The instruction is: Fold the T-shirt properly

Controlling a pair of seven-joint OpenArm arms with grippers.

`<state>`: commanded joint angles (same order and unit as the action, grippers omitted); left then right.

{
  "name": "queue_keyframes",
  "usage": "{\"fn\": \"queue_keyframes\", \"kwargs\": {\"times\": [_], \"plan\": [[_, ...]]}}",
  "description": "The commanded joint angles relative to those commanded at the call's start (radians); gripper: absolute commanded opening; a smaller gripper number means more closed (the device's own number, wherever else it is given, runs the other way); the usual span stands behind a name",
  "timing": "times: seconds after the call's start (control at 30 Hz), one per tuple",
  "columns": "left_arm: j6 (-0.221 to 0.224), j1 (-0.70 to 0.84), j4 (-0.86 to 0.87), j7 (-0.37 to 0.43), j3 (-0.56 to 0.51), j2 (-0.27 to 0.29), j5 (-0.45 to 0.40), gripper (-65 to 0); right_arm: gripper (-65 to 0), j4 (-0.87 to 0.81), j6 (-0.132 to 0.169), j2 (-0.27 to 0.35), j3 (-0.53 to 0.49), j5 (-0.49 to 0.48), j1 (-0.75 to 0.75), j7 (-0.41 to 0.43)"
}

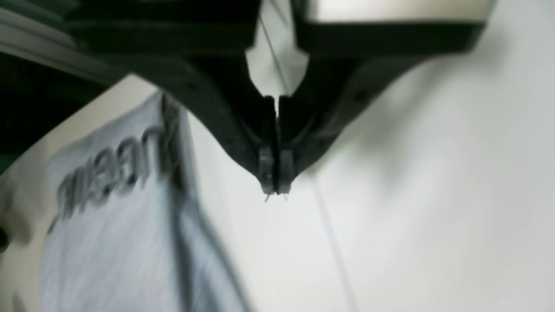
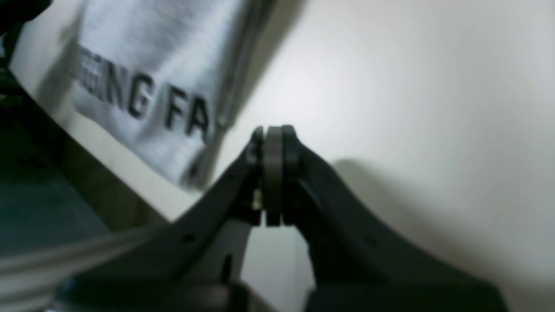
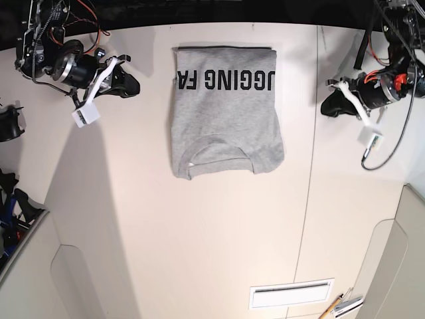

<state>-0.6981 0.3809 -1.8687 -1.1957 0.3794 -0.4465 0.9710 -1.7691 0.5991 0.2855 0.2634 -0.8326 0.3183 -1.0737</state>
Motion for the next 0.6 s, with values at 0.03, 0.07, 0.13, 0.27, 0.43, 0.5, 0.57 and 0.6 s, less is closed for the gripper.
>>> {"fn": "queue_keyframes", "kwargs": {"times": [0.03,0.07,0.13,0.27,0.43,0.5,0.57,0.6], "plan": [[0.000,0.065,-0.026,-0.006,0.021,0.000,-0.002,-65.0,-65.0,-0.002,0.000,0.026,0.000,-0.023,0.024,-0.016],[0.000,0.130,-0.050,-0.010,0.036,0.001,-0.006,-65.0,-65.0,-0.002,0.000,0.050,0.000,-0.048,0.045,-0.031],[0.000,0.264,-0.091,-0.010,0.048,0.007,-0.042,-65.0,-65.0,-0.002,0.008,0.093,-0.001,-0.082,0.087,-0.039],[0.000,0.500,-0.142,-0.005,0.048,0.034,-0.084,-65.0,-65.0,-0.002,0.011,0.191,-0.002,-0.136,0.164,-0.068],[0.000,0.706,-0.121,0.080,0.047,0.047,-0.171,-65.0,-65.0,-0.002,0.011,0.274,-0.002,-0.141,0.264,-0.076],[0.000,0.766,-0.068,0.154,0.045,0.037,-0.190,-65.0,-65.0,-0.002,0.011,0.276,-0.003,-0.141,0.308,-0.075],[0.000,0.800,0.026,0.245,0.037,0.003,-0.187,-65.0,-65.0,-0.002,0.011,0.277,-0.016,-0.138,0.354,-0.076],[0.000,0.799,0.084,0.288,0.031,-0.012,-0.187,-65.0,-65.0,-0.001,0.011,0.277,-0.026,-0.130,0.377,-0.076]]}}
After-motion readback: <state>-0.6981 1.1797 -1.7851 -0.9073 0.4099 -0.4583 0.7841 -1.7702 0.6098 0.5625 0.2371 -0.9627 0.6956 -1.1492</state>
